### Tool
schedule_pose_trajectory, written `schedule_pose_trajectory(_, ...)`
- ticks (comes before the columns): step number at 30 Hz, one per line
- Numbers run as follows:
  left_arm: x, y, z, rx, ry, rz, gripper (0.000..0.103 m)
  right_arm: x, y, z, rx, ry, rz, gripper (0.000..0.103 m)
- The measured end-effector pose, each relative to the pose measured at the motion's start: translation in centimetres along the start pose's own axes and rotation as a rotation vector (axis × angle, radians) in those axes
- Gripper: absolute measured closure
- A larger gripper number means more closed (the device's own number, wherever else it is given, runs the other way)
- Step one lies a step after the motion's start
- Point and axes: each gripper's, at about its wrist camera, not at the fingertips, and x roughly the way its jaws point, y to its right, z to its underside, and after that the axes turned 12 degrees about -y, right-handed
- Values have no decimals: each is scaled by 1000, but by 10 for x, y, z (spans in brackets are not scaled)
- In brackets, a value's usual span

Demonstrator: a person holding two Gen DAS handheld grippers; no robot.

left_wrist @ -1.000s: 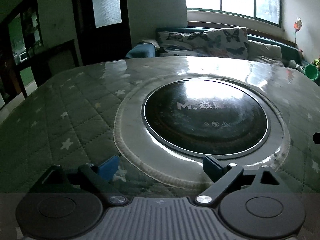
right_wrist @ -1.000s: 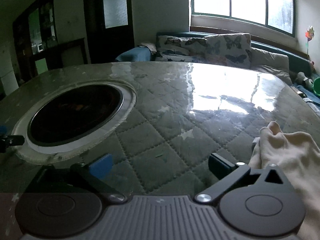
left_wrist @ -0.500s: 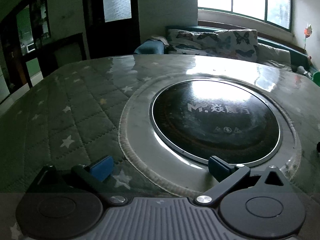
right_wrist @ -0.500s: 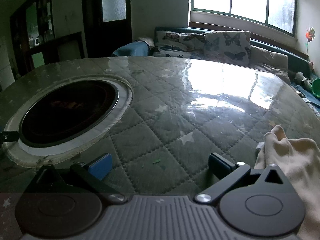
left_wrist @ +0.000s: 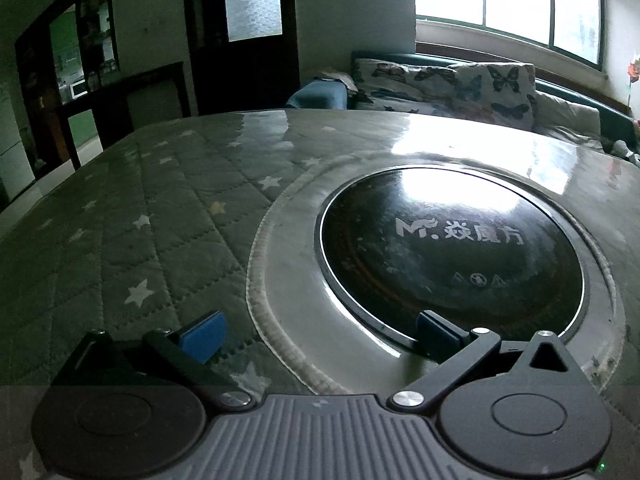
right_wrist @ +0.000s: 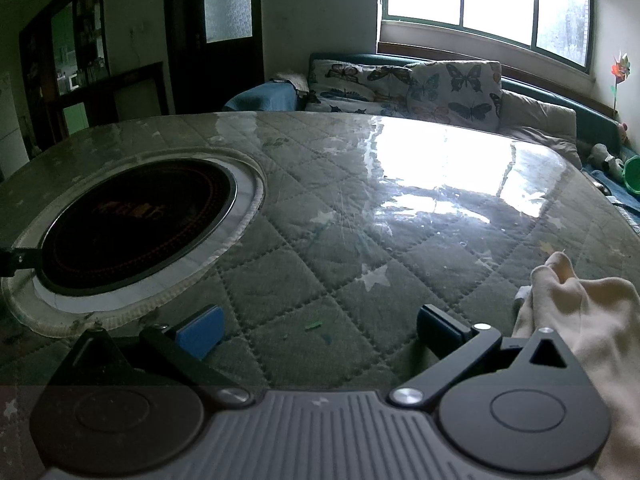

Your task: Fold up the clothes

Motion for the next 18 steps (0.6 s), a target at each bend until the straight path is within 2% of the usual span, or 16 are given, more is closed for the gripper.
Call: schedule_pose_trajectory(18, 3, -2, -3, 1, 6, -5, 0, 1, 2, 0, 2, 3, -4, 0)
